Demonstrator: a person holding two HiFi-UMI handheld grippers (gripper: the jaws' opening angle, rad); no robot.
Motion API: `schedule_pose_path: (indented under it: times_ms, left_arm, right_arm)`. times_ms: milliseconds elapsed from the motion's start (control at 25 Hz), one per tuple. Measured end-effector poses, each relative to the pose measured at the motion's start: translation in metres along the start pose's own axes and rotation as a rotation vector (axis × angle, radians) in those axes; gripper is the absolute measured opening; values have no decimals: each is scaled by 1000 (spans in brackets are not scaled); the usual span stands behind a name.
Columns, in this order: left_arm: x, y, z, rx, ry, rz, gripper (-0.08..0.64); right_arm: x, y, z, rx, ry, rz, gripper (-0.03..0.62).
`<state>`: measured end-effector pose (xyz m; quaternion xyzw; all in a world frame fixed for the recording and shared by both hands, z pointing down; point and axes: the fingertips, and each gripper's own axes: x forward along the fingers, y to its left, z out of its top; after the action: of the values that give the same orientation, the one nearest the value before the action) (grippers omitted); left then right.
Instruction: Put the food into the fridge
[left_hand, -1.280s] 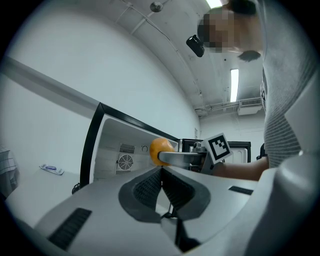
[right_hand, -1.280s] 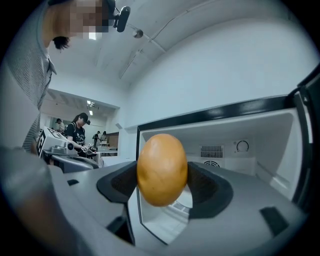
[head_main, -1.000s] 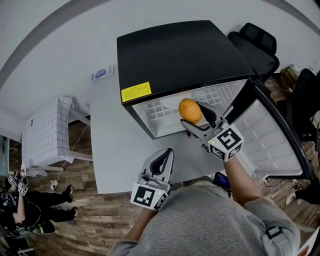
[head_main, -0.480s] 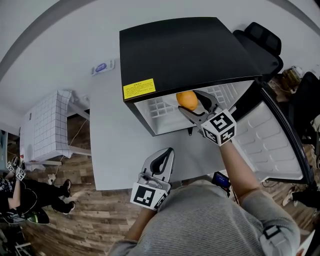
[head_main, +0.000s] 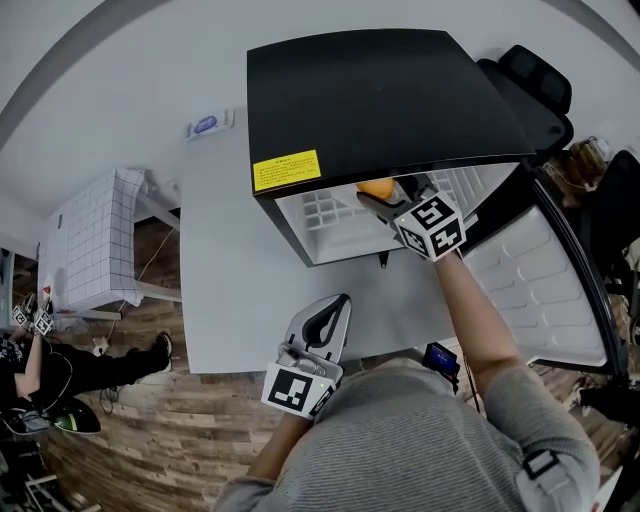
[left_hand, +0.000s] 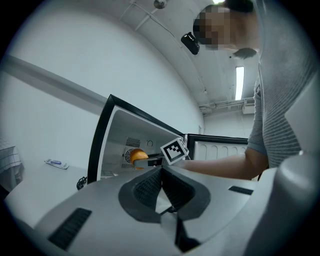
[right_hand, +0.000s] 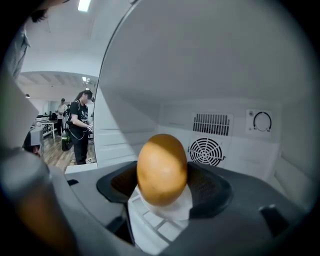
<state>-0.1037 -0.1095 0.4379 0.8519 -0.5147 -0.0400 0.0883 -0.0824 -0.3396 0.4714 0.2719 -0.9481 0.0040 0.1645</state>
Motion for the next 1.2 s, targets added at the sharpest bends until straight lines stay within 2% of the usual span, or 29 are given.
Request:
schedule_pose_path:
  times_ms: [280,680,960,1200]
  left_arm:
    - [-3,3,1,0,-12,8,11]
    - [-7,9,2,1,-15,23,11]
    - [-13,12,1,-5,-16,40,11]
    - [-16,14,1,-7,-17,49,11]
  right_arm:
    - [26,-16,-16,-37,140,29,313]
    - [42,-21,-35,-15,271,52,313]
    - [51,-22,-47,-16,352,45,313]
    - [54,-23,-48,-9,367,35,313]
